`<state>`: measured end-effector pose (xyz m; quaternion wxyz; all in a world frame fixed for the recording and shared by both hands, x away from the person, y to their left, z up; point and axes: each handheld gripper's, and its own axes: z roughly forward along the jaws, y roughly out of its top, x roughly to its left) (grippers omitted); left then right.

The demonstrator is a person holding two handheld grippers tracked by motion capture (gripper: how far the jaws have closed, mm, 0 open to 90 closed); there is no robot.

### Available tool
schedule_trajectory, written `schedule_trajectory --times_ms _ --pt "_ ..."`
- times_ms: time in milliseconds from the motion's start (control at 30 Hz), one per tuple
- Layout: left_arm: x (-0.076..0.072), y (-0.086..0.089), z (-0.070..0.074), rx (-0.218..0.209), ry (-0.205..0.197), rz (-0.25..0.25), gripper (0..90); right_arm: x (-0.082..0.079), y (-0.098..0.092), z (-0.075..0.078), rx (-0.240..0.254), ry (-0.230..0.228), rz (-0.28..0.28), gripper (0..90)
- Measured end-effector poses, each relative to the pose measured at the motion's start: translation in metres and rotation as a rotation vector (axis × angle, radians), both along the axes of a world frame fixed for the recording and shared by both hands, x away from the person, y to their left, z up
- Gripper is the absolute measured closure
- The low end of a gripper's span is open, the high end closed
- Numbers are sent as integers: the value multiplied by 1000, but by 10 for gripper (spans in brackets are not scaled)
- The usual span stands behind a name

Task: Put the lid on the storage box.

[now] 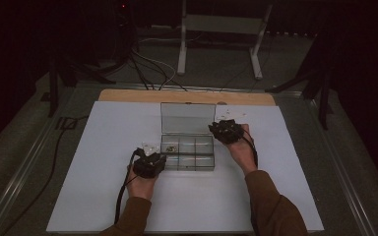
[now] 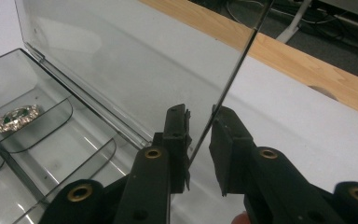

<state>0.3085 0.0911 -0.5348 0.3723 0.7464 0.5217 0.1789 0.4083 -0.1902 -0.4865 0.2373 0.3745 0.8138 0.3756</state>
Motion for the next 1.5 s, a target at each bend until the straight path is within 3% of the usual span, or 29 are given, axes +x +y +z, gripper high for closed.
schedule_trajectory --times_ms 500,1233,1367,1500 --pt "0 0 0 -5 4 0 734 -8 1 2 -48 -31 26 779" --pt "-1 1 -1 -9 -6 -2 727 -18 -5 4 -12 -10 53 805" --pt "0 0 -1 -12 -9 3 691 -19 -6 4 -11 -11 56 809" --pt "0 2 -1 -19 -13 32 592 -20 -8 4 -8 -5 55 819"
